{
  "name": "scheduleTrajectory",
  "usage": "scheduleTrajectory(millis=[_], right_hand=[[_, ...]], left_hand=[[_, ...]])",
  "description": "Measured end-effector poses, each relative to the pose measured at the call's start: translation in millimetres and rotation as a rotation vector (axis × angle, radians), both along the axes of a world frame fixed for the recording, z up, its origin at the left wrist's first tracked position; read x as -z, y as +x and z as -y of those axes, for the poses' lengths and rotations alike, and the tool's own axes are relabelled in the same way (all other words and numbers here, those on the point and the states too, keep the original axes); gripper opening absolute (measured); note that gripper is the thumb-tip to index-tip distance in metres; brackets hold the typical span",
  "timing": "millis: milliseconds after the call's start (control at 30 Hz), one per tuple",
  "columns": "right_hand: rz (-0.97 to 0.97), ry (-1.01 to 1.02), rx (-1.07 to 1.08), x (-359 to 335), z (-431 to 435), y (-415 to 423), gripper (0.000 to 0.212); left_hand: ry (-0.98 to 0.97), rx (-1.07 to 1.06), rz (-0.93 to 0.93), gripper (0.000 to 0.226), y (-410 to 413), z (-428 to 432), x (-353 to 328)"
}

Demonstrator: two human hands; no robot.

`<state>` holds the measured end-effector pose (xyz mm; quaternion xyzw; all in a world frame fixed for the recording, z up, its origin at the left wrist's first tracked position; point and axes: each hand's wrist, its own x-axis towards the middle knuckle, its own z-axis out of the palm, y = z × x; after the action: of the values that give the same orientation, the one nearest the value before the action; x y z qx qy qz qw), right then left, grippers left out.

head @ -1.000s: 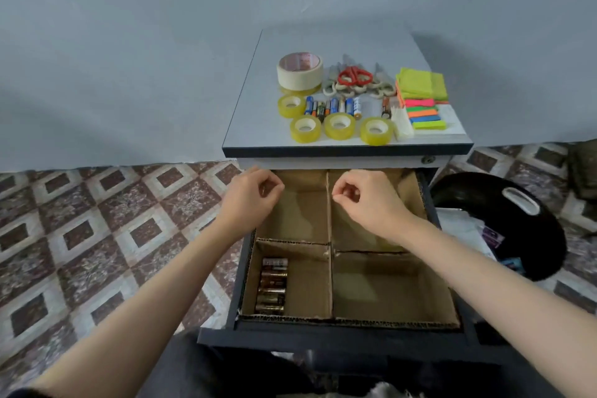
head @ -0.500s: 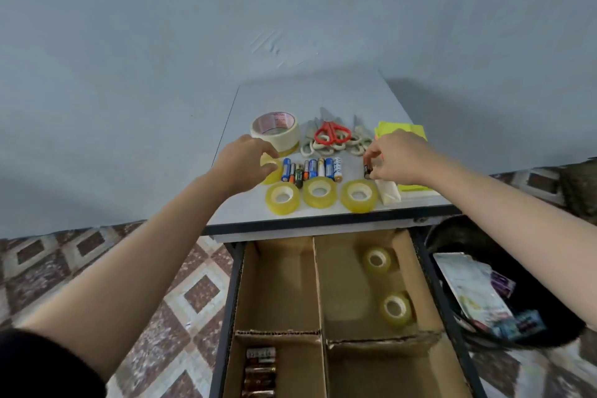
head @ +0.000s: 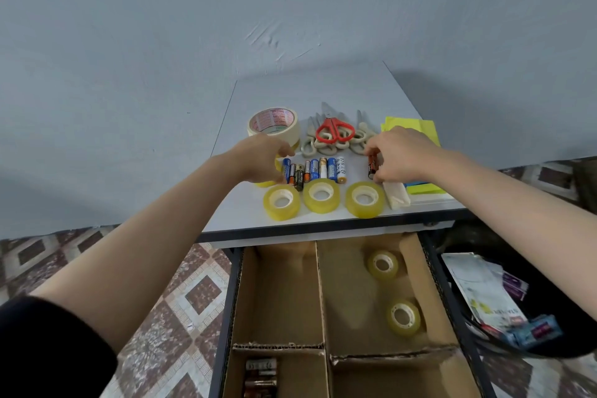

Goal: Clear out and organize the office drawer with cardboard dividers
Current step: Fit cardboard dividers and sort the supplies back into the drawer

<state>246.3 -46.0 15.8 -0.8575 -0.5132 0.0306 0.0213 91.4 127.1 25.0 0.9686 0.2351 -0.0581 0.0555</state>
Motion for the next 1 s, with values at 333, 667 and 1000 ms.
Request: scheduleTrajectory(millis=[333, 667, 1000], right_hand=[[0.020, 0.045, -0.018, 4.6, 1.9, -3.0, 0.051], [-0.179, 0.437, -0.081, -24.6, 9.6, -23.3, 0.039], [-0.604, 0.543, -0.210, -29.3, 45.5, -103.8, 0.020]], left_hand=[[-0.045, 0.028, 0.108, 0.054, -5.0, -5.2, 4.0], [-0.154, 0.054, 0.519, 0.052, -33.8, 24.7, -33.3], [-0.433, 0.105, 0.657, 0.035, -116.7, 92.7, -22.7]])
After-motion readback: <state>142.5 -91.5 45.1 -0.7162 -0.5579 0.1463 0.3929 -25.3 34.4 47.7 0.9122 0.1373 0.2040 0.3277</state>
